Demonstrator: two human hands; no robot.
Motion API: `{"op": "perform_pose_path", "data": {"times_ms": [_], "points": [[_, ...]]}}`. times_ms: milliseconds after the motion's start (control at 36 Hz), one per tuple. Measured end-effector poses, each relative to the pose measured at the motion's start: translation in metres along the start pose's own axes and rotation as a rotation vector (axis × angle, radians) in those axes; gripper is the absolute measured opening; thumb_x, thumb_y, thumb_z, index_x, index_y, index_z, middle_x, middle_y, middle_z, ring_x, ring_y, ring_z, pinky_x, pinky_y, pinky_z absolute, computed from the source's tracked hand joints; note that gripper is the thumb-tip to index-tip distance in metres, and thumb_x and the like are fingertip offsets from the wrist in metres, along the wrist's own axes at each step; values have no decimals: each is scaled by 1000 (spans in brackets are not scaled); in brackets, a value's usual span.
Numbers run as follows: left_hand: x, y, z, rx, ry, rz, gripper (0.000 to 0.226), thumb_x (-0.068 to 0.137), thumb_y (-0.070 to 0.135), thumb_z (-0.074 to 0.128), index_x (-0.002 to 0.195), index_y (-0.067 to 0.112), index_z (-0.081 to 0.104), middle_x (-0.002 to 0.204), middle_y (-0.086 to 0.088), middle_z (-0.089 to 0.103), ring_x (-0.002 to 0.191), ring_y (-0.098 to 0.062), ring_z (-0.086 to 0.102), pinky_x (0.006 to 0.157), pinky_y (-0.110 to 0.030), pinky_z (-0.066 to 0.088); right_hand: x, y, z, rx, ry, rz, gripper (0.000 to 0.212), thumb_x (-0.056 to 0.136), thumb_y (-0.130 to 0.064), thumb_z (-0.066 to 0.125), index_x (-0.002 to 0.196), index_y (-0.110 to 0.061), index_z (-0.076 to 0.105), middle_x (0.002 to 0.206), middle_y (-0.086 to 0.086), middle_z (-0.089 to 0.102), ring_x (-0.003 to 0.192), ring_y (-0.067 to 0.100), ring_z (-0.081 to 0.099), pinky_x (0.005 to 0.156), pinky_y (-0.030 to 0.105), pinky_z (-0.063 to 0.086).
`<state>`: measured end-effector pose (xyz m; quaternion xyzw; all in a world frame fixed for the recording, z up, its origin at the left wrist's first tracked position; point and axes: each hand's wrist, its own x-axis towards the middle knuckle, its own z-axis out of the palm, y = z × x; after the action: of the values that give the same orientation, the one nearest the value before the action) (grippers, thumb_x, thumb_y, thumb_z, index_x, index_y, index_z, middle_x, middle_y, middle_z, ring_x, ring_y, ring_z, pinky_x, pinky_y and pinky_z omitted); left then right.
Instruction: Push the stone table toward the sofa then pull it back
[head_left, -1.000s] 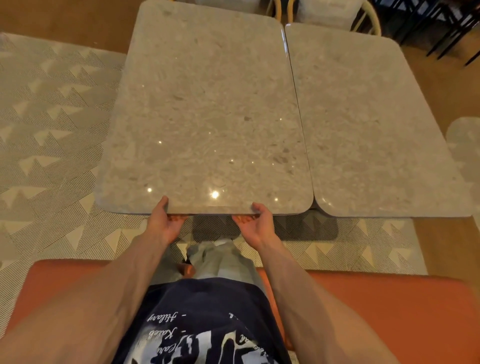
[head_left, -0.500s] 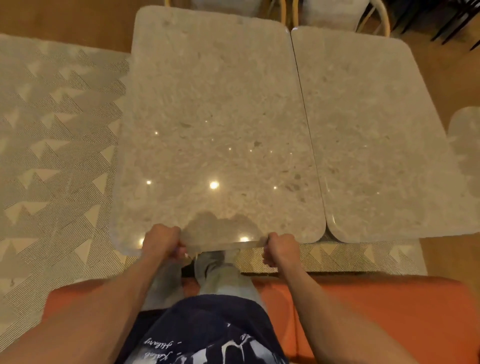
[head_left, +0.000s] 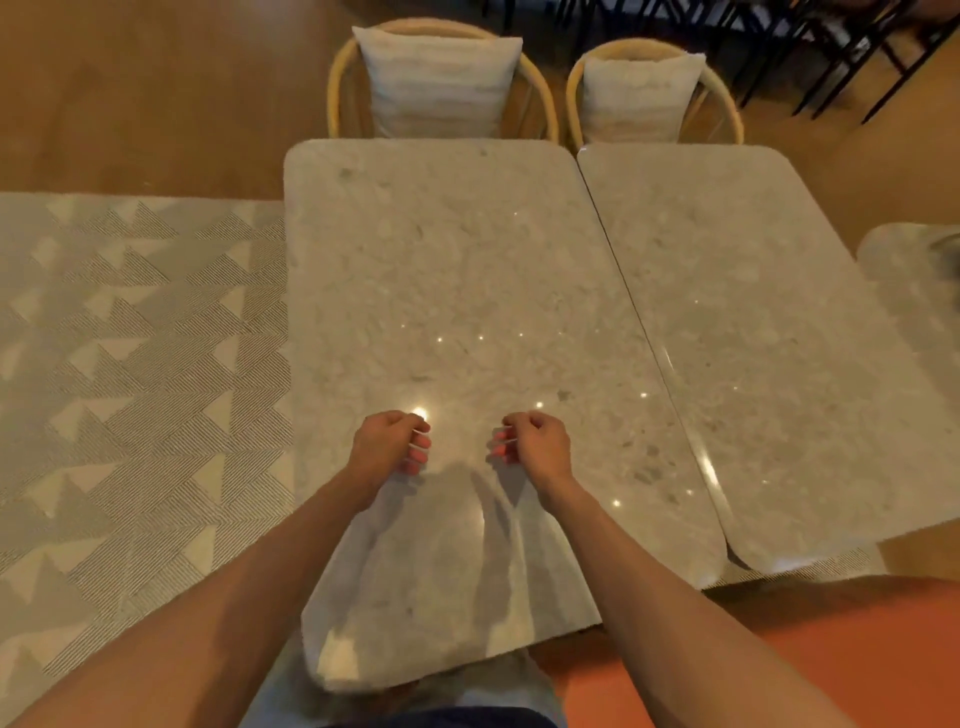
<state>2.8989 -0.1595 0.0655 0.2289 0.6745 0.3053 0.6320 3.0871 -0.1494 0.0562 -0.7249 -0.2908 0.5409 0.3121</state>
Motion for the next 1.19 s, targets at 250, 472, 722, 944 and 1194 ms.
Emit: {"op": "perform_pose_path", "data": {"times_ms": [250,472,722,944,1194], "points": [[68,58,-125,-95,-125,100,14,90,12,61,86,3,71,81,-17,70,65,-29,62,63,-37,51,-23,-53,142,227,175,-41,20,96,-8,55,101,6,68,80,15,69,51,14,64,45,21,51],[73,152,-288,-55,-192,252,16,95,11,58,90,2,71,86,-13,71,70,-22,65,59,-32,57,-65,-121,324,494,114,-21,12,96,-8,53,96,-1,63,81,14,66,61,20,57,51,24,46],[86,292,-407,10,-189,490,24,98,20,54,102,4,72,108,-14,74,97,-28,69,87,-47,56,-55,-254,421,345,-16,-297,19,100,-13,54,107,-1,66,94,11,72,75,21,63,61,24,53],[125,374,-450,-44,-245,599,28,101,17,51,118,9,71,117,-6,74,111,-27,69,94,-48,55,-5,-354,491,328,-136,-451,17,101,-18,54,105,-15,70,98,7,76,83,22,70,71,32,58],[252,517,-485,-57,-284,632,28,100,12,51,120,13,71,116,-6,75,114,-24,69,97,-48,55,96,-490,583,397,-192,-566,19,101,-9,53,112,-8,68,105,12,74,86,22,70,74,38,58]]}}
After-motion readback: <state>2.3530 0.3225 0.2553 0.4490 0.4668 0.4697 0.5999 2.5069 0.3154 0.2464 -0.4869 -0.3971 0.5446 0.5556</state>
